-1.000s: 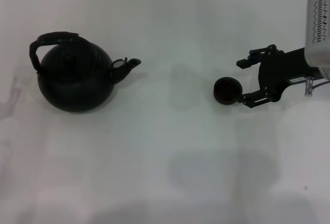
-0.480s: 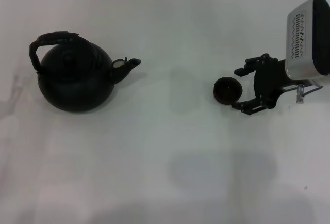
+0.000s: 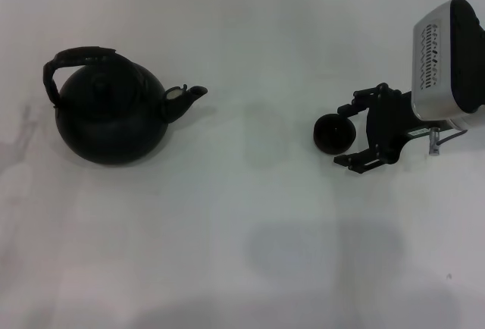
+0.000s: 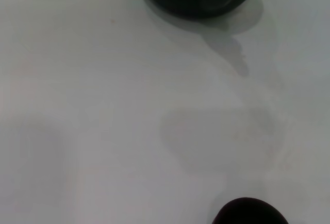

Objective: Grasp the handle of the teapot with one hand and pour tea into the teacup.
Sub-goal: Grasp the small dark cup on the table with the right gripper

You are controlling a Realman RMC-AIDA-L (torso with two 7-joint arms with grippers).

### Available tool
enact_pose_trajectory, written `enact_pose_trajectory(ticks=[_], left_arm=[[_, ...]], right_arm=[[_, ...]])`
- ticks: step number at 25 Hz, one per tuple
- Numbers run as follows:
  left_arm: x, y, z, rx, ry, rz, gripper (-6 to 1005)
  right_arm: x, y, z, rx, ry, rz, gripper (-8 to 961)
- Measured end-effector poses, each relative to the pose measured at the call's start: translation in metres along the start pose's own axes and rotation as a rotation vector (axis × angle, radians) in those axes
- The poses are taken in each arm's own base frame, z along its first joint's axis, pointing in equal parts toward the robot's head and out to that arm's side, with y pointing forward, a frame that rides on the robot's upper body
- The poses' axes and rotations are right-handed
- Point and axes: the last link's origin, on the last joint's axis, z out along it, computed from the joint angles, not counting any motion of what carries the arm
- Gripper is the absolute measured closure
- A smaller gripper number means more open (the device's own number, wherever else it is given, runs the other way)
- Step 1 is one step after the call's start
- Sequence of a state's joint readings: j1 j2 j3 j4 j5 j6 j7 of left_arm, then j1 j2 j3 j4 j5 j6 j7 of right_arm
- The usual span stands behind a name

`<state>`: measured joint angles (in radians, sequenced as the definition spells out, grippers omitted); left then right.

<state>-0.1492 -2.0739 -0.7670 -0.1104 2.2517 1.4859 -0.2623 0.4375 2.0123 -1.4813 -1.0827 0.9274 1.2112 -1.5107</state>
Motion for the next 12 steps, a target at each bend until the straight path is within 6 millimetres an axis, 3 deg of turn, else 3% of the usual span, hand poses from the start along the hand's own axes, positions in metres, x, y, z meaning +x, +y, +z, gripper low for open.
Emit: enact_pose_trajectory(ticks=[12], left_arm=[[0.0004, 0.0033, 0.0029, -0.016, 0.004, -0.003, 121]], right_arm=[[0.0060, 0.0015, 0.0050, -0.003, -0.001, 0.037, 105]])
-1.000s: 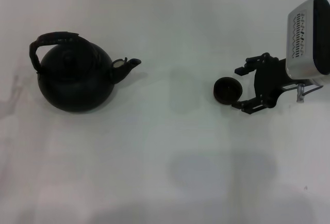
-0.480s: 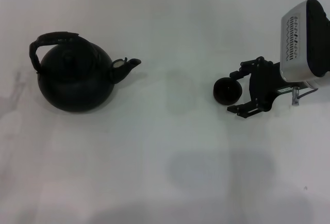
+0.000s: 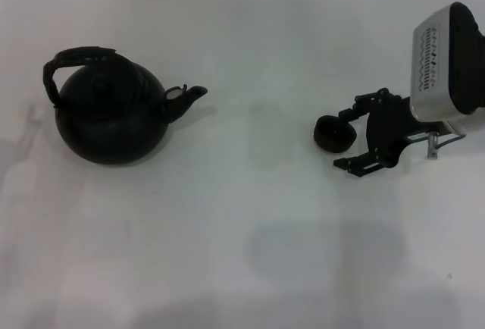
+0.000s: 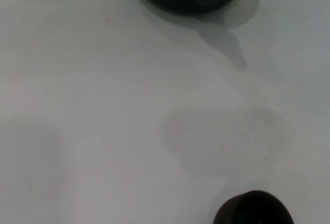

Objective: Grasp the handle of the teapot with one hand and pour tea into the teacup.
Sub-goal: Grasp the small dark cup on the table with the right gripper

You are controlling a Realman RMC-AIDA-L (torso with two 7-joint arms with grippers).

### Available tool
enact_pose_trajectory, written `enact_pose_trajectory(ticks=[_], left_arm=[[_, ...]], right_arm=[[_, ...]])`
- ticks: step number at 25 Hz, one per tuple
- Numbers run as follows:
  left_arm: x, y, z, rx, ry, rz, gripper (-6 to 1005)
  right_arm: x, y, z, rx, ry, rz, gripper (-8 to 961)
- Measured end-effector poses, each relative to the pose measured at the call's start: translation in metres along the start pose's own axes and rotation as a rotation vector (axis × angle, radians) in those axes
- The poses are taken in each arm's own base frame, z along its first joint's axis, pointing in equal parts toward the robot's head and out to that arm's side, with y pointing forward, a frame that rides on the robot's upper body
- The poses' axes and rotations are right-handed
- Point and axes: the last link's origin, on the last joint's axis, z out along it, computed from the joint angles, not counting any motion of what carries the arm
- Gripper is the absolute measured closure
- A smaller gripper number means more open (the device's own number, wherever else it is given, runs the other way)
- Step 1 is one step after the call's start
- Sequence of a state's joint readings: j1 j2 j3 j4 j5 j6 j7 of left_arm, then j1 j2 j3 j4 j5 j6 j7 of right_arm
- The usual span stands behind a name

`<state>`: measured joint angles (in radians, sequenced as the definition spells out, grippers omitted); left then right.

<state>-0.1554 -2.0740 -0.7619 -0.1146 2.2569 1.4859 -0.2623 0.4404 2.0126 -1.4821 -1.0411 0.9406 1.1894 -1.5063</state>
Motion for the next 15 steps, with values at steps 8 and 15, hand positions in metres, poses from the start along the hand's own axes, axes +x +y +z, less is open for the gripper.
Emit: enact_pose_trajectory(ticks=[8, 15], left_arm=[[-0.0009, -0.0008, -0.0026, 0.001, -0.006, 0.003, 122], [-0.0011, -0.0015, -0.0038, 0.003, -0.009, 0.004, 122]], right_arm=[[-0.0037, -0.0006, 0.0023, 0.007, -0.018, 0.004, 107], [-0.0049, -0.0002, 0.0021, 0.004, -0.022, 0.004, 108]])
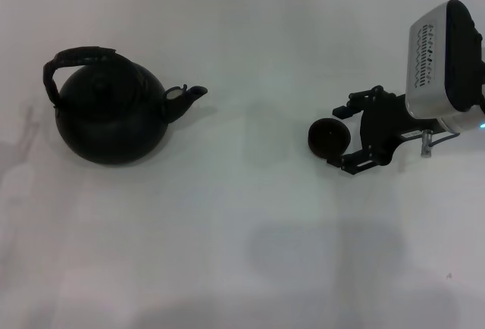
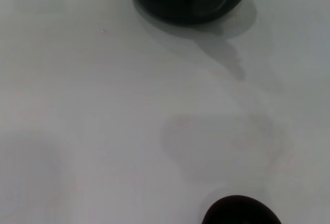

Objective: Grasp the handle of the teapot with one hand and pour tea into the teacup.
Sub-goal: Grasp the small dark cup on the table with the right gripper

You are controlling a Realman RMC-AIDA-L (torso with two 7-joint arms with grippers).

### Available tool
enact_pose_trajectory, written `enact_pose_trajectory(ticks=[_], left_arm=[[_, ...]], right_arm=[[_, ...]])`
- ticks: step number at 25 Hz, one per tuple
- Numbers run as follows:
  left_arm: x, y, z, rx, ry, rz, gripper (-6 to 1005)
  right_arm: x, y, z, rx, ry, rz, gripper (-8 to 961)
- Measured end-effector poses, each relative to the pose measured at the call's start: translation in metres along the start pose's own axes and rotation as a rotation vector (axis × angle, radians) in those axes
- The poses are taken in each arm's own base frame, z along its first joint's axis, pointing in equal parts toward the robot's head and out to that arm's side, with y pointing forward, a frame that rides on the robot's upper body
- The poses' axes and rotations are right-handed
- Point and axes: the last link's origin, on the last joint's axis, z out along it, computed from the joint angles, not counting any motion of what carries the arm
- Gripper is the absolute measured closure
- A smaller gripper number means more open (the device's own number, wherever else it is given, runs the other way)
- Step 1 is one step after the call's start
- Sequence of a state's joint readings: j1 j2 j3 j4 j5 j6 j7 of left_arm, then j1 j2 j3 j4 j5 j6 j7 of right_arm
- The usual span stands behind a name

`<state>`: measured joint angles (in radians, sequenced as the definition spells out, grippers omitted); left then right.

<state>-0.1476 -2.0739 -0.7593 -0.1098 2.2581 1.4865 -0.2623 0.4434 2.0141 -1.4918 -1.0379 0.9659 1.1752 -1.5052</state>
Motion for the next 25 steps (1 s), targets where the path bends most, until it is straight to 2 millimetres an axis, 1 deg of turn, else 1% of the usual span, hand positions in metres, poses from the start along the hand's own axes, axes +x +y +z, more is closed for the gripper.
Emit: enact_pose_trajectory(ticks=[7, 25], left_arm=[[0.0003, 0.0001, 0.0000, 0.000, 0.003, -0.001, 122], [0.0009, 0.0002, -0.0003, -0.002, 0.007, 0.000, 121]], right_arm=[[-0.0027, 0.0063, 0.0021, -0.037, -0.012, 0.002, 109], [-0.0066, 0.0090, 0.0094, -0.040, -0.045, 0.020, 112]])
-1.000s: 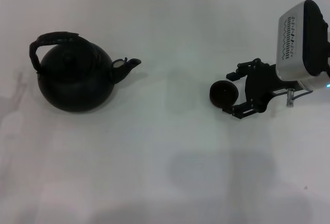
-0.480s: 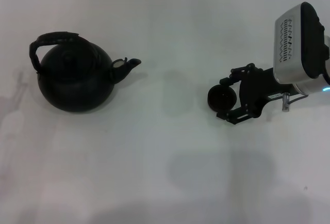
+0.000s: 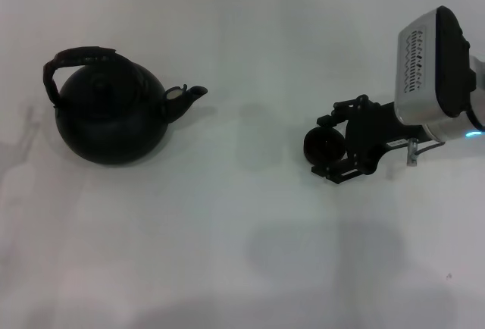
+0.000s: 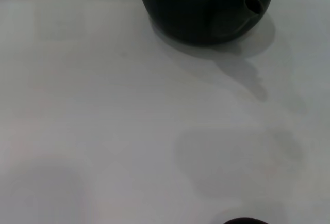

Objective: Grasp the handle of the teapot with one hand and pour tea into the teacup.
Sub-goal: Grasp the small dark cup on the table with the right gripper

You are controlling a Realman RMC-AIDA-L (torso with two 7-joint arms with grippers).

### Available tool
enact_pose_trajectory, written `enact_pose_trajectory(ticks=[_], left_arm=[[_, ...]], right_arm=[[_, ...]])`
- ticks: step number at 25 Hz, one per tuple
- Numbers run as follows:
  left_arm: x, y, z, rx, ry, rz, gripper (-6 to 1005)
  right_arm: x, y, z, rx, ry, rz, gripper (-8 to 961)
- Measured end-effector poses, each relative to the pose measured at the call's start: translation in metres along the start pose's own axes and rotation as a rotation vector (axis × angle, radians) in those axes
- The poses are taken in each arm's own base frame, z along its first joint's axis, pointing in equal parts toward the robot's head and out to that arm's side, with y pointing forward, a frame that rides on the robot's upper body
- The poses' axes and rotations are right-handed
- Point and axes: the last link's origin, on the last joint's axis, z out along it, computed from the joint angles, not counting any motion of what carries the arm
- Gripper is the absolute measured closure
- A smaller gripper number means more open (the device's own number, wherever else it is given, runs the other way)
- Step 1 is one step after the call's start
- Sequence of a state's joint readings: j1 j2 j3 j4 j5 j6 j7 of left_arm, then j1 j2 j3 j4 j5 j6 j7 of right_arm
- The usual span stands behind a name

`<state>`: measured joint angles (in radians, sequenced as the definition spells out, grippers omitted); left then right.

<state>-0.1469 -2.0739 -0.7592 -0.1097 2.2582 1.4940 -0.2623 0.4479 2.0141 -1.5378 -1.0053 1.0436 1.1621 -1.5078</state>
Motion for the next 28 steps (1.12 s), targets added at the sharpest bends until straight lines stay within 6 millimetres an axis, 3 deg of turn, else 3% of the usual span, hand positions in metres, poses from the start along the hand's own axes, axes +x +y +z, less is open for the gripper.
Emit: enact_pose_trajectory(ticks=[9, 19, 24, 28], left_arm=[[0.000, 0.000, -0.001, 0.000, 0.000, 0.001, 122], [0.000, 0.000, 0.000, -0.002, 0.001, 0.000, 122], [0.000, 0.000, 0.000, -0.003, 0.002, 0.000, 122], [0.000, 0.000, 0.001, -0.002, -0.001, 0.000, 122]], right_arm=[[0.000, -0.001, 0.002, 0.009, 0.006, -0.003, 113], [0.001, 0.000, 0.001, -0.002, 0.013, -0.009, 224], [-0.002, -0.001, -0.011, -0.035, -0.014, 0.017, 220], [-0.016, -0.003, -0.021, -0.043, -0.041, 0.027, 217]])
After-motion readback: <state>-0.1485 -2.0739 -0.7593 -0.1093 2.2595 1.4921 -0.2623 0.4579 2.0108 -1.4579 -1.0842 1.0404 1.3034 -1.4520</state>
